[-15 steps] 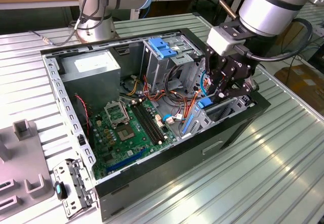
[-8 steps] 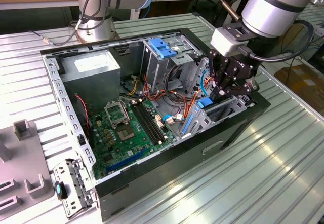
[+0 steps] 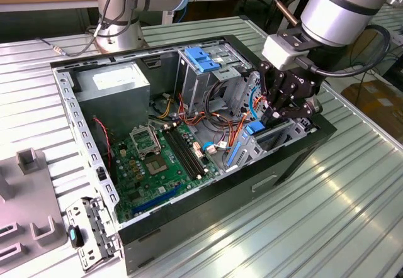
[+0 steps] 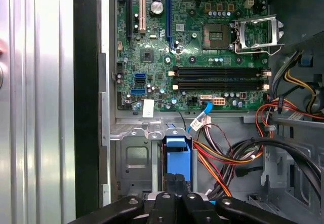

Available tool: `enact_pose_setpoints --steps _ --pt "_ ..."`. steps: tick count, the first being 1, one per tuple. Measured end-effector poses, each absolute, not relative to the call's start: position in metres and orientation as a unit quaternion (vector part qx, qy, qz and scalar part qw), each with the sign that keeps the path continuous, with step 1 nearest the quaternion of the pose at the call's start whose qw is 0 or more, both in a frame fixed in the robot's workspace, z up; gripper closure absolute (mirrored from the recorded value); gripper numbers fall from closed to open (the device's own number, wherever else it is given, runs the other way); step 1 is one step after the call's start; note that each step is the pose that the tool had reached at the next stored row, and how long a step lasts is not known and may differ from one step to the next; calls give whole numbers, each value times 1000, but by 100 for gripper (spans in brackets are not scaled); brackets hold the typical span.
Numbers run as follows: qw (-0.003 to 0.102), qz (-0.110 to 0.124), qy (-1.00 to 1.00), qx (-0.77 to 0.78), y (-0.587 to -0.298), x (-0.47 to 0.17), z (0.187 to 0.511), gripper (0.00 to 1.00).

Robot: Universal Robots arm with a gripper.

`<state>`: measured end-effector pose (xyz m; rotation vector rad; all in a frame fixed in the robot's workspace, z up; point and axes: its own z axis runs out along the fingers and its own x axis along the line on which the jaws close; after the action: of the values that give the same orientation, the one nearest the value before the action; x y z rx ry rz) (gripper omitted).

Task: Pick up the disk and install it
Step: 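Insert the first disk wire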

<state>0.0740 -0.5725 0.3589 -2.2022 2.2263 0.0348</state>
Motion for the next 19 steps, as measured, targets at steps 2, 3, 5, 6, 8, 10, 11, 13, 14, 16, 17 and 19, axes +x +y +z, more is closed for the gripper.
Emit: enact_pose_setpoints --steps 2,3,5,6,8,10,11,13,14,16,17,19 --pt "5 11 711 -703 -573 74 359 89" --pt "5 11 711 -703 -573 74 359 89" --pt "5 11 703 -711 -572 79 359 89" --pt "5 11 695 -719 -572 80 359 89" --pt "4 11 682 -731 -573 81 358 89" --pt "4 11 671 -741 -573 82 358 89" --pt "4 12 662 -750 -573 83 358 89" --pt "4 12 650 -760 -573 84 358 89" --pt "4 12 630 -776 -573 86 358 89" --pt "2 13 616 -788 -573 87 360 89" --pt "1 15 614 -789 -573 88 363 89" --pt "-1 17 611 -791 -573 88 370 89"
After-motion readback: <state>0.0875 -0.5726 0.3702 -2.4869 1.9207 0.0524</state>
